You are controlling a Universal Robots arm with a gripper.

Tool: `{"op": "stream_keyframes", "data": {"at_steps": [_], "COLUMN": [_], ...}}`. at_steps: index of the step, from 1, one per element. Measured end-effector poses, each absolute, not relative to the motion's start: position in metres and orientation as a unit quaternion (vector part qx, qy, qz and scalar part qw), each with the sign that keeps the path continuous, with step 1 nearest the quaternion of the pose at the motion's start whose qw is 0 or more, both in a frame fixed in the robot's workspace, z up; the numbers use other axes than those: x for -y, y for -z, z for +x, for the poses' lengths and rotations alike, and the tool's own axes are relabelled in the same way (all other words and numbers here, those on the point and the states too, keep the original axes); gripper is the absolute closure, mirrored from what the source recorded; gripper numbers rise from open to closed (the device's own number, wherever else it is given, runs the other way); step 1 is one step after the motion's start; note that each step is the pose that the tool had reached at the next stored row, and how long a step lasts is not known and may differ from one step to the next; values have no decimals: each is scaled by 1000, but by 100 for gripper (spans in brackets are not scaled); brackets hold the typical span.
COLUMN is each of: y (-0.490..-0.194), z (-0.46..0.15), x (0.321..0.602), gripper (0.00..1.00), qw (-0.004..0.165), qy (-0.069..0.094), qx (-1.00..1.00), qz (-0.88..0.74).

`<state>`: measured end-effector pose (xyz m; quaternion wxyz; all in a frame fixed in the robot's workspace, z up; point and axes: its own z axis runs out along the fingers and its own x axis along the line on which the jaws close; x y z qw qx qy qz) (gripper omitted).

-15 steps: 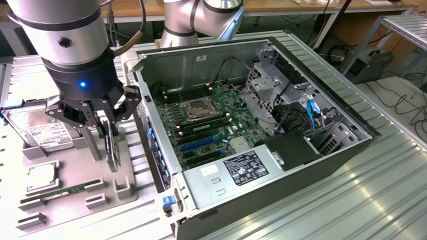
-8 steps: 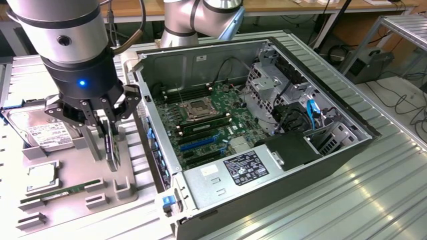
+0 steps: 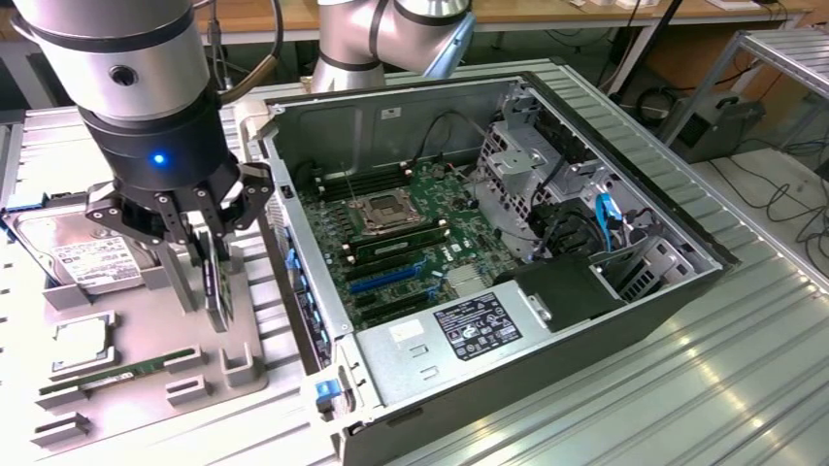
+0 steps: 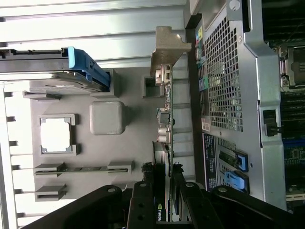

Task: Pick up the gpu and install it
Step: 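Pick up the gpu and move the gpu toward the slot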

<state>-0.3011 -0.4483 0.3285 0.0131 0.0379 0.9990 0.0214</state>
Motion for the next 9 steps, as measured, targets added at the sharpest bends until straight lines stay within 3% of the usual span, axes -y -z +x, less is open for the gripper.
{"op": "stream_keyframes", "data": {"at_steps": [9], "y": [-331], "z": [-301], "x": [448], "gripper": [74], "qw": [13], "qy": [-21], "qx": [-999], "qz": [38]}}
